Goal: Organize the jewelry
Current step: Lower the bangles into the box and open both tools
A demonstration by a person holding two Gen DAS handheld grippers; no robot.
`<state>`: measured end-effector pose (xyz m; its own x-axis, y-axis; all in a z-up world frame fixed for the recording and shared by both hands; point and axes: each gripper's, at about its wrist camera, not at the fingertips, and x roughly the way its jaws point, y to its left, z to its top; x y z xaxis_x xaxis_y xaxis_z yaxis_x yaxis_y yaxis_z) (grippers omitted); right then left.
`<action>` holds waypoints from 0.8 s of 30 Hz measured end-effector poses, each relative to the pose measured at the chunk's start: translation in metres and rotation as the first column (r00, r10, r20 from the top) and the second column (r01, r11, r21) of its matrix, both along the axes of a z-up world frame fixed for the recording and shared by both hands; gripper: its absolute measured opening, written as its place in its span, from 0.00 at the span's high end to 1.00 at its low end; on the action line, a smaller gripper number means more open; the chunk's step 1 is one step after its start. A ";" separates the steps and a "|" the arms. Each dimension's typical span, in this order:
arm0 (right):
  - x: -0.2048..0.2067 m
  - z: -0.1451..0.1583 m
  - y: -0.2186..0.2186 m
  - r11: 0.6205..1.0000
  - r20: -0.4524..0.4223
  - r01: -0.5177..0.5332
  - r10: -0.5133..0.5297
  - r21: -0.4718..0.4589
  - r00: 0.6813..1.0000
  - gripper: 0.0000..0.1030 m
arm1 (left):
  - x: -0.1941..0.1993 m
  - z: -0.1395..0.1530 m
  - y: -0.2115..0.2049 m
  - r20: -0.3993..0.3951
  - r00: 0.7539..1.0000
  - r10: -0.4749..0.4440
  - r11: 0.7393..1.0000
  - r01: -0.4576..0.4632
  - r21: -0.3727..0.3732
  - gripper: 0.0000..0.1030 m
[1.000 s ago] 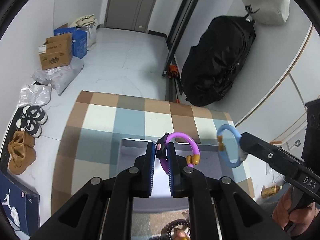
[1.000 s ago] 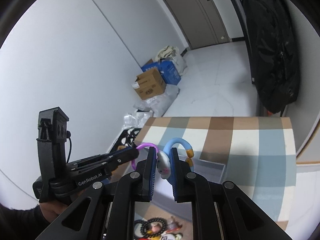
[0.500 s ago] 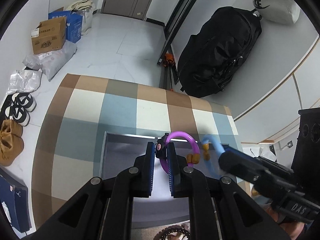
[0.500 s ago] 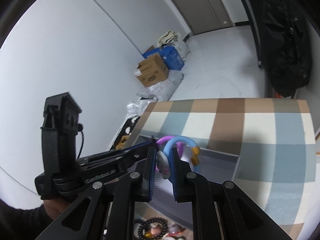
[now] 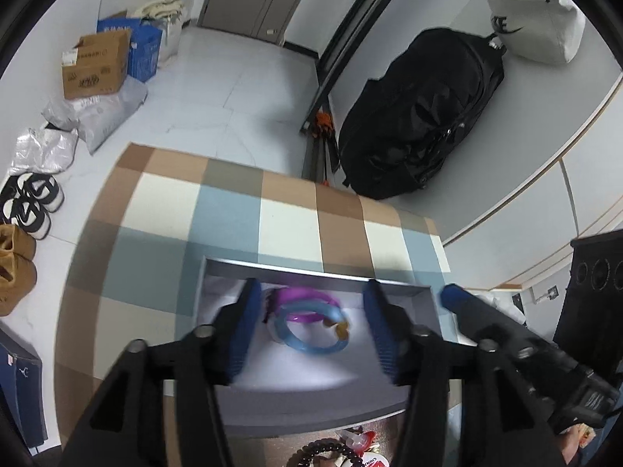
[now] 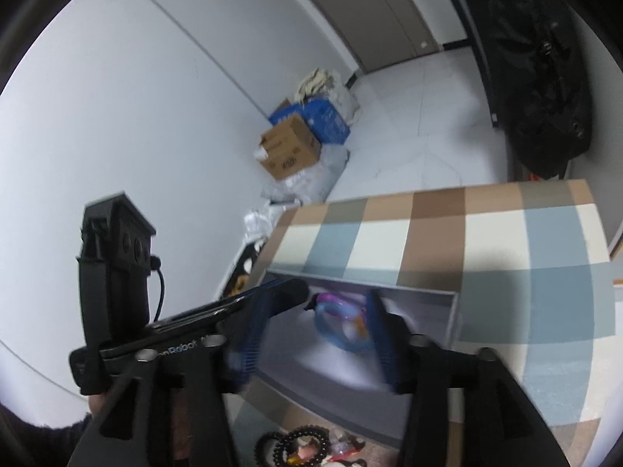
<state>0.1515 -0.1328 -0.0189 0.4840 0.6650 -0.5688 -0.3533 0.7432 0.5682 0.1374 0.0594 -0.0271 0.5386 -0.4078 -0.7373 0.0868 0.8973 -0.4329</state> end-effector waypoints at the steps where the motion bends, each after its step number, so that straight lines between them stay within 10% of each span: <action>1: -0.002 0.002 -0.005 1.000 0.009 0.019 -0.019 0.011 1.000 0.32 | -0.001 0.002 0.001 0.003 1.000 0.004 1.000 -0.004 0.002 0.50; 9: -0.015 0.009 -0.024 0.996 0.028 0.080 -0.081 0.036 0.996 0.19 | -0.014 0.004 0.016 0.036 0.999 0.038 0.999 -0.037 -0.029 0.49; 24: -0.051 0.012 -0.026 0.995 0.114 0.090 -0.085 -0.033 0.990 0.00 | -0.059 -0.001 0.015 0.077 0.995 0.060 0.984 -0.071 0.163 0.34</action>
